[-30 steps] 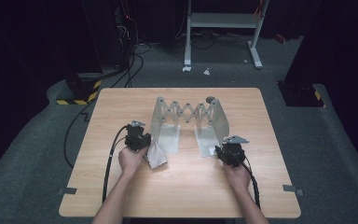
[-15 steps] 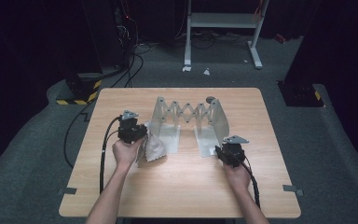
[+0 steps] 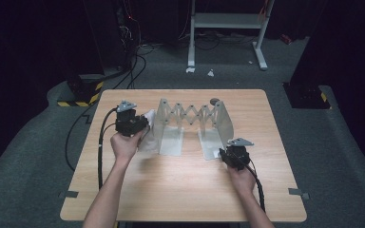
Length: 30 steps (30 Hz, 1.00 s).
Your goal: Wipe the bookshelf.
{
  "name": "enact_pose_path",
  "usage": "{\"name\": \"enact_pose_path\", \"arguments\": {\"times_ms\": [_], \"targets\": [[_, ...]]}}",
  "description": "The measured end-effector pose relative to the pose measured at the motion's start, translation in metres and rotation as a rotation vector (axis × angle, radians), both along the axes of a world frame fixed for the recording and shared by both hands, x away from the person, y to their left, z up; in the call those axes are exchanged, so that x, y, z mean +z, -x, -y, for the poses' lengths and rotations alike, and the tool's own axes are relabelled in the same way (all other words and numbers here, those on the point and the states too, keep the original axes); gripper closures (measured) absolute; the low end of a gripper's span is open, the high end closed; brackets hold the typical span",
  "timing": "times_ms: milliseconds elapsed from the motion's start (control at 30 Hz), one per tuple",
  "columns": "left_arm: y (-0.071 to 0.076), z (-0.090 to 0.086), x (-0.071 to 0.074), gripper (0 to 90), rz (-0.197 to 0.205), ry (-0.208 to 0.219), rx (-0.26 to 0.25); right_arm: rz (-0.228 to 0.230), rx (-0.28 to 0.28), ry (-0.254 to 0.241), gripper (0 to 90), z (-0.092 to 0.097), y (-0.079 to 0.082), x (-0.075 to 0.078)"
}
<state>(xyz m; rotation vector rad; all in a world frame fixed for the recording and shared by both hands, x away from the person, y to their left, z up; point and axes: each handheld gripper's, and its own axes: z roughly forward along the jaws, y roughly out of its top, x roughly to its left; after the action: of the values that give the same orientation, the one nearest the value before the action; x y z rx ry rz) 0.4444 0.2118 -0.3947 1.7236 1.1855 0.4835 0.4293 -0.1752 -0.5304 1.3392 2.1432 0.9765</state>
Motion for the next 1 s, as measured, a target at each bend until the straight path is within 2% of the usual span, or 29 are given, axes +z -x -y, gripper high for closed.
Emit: {"name": "enact_pose_path", "arguments": {"times_ms": [133, 233, 367, 500, 600, 1000], "targets": [[0.0, 0.001, 0.004, 80.5, 0.01, -0.01, 0.002, 0.0, 0.001, 0.001, 68.9, 0.0, 0.0, 0.0], [-0.003, 0.004, 0.0, 80.3, 0.002, -0.019, 0.006, 0.001, 0.001, 0.001, 68.9, 0.0, 0.0, 0.0], [-0.008, 0.008, -0.009, 80.1, -0.018, -0.032, 0.012, 0.001, 0.001, 0.001, 68.9, 0.0, 0.0, 0.0], [-0.013, 0.01, -0.023, 80.1, -0.041, -0.081, 0.019, -0.001, 0.001, 0.0, 68.9, 0.0, 0.0, 0.0], [-0.016, 0.011, -0.034, 80.1, -0.061, -0.076, 0.018, -0.001, 0.001, 0.0, 68.9, 0.0, 0.0, 0.0], [-0.02, 0.014, -0.06, 80.2, -0.1, -0.089, 0.022, 0.0, 0.001, 0.0, 68.9, 0.0, 0.0, 0.0]]}}
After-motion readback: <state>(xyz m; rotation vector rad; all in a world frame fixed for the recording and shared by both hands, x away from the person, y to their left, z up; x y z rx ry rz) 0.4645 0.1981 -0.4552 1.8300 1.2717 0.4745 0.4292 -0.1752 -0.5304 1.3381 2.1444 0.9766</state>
